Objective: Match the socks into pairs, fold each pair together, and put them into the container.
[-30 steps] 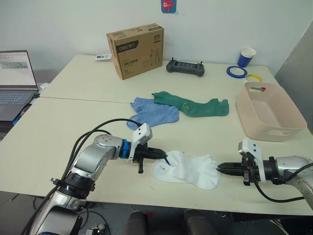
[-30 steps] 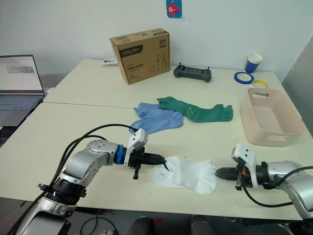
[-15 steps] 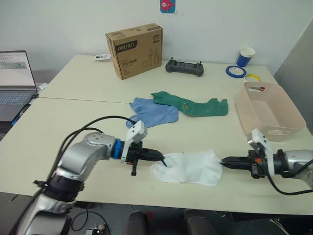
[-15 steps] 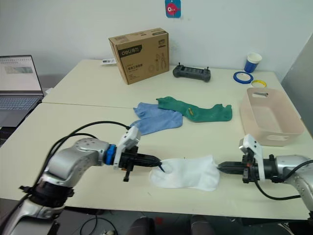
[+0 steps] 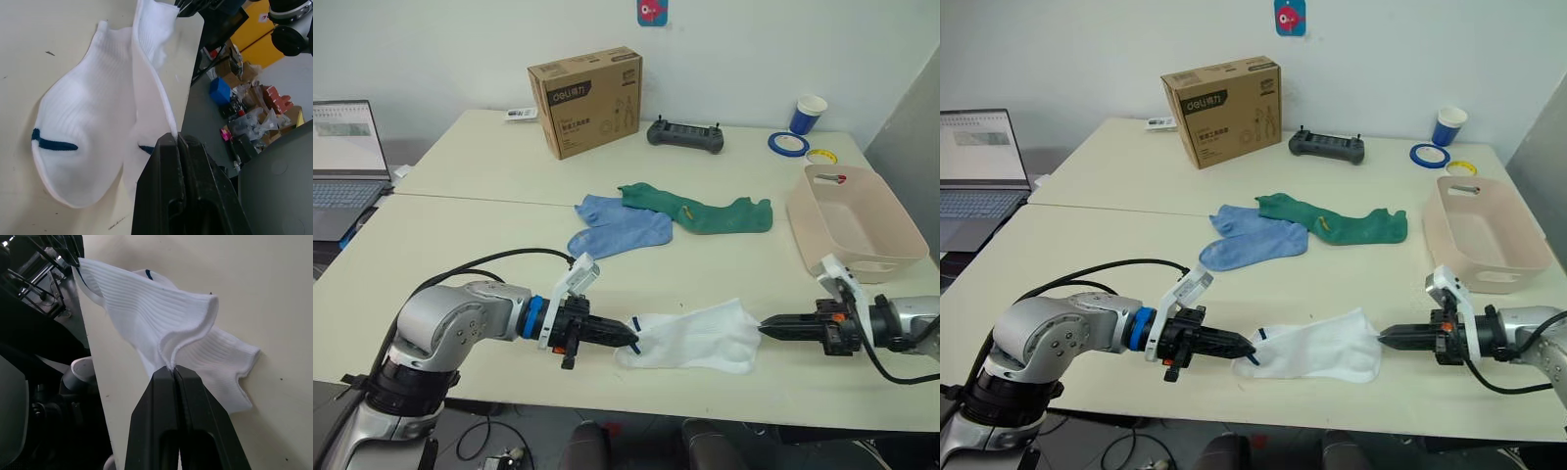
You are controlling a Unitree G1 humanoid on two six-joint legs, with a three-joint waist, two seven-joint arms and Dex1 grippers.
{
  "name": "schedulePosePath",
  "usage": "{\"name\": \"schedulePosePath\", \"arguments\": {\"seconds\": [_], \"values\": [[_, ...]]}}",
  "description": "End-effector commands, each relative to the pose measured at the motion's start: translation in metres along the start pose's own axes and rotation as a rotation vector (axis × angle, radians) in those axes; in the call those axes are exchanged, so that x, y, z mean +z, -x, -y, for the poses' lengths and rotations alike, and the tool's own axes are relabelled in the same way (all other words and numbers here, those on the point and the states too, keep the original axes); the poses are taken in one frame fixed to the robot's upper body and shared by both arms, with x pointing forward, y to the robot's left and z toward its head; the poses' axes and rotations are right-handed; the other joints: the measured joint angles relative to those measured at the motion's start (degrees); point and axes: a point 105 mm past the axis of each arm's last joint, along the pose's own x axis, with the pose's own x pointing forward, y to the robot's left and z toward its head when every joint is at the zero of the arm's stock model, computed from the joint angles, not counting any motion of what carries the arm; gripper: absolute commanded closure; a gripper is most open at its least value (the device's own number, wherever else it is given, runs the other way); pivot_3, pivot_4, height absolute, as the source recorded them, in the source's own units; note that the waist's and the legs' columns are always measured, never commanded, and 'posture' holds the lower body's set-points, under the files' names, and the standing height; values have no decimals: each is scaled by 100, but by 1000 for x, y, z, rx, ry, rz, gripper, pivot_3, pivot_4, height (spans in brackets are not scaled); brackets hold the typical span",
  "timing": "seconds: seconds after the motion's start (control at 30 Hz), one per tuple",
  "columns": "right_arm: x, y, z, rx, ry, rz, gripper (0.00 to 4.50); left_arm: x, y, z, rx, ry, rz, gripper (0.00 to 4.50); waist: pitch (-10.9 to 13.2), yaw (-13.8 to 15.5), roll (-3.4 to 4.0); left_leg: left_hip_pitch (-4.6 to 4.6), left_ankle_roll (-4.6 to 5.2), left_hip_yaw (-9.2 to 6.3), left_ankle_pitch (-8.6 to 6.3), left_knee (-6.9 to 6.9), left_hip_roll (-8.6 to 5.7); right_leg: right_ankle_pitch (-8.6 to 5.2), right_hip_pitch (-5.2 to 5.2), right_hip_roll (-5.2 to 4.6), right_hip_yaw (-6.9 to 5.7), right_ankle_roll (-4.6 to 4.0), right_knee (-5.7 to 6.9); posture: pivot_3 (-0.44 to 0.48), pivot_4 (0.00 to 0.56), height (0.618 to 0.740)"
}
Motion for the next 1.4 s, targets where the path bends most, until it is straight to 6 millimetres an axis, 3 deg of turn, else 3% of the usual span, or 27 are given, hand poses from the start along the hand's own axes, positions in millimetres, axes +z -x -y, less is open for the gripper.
{"name": "schedulePosePath", "arguments": {"seconds": [0.03, 0.1, 0.17, 0.43, 0.57, 0.77, 1.4], "values": [[6, 7, -21, 71, -8, -7, 4484, 2, 2, 12, -34, -13, 4, 4500, 0, 1, -1, 0, 0, -1, 0, 0, 1, 0, 0, 1, -1, 0, 0, 0, 150, 740], [6, 9, -25, 77, -18, -4, 4484, 0, 2, 15, -48, -8, -3, 4500, 0, -11, -1, 0, 0, 1, 0, 0, 1, 0, 0, 1, 1, 0, -1, 0, 150, 740], [4, 5, -25, 67, -16, -3, 4484, -2, 2, 5, -1, 4, 7, 4500, 0, -12, 0, 0, 0, 1, 0, 0, 1, 0, 0, 0, 2, 0, -1, 0, 150, 740], [-14, -12, -1, -6, 6, -12, 4484, -9, -9, -29, 77, 7, 3, 4500, 0, 0, -1, 2, 0, 3, 0, 1, -2, 0, 0, 0, 2, 0, -4, 0, 150, 740], [-12, -15, 7, -22, 22, 1, 4484, 1, -11, -37, 90, -25, -5, 4500, 0, -1, -1, 0, 0, 2, 0, 1, -2, 0, -1, 0, 1, 0, -3, 0, 150, 740], [-13, -18, 23, -78, 56, 8, 4484, 7, -11, -43, 94, -78, -49, 4500, -1, -6, 0, 0, 0, 4, 0, 0, -2, 0, -2, 1, 3, -1, -2, 0, 150, 740], [-12, -22, 26, -88, 58, 46, 4484, 22, -15, -56, 118, -142, -49, 4500, -1, -4, 0, 0, 0, 1, 0, 1, -2, 0, -1, 1, 2, 0, 1, 0, 150, 740]]}}
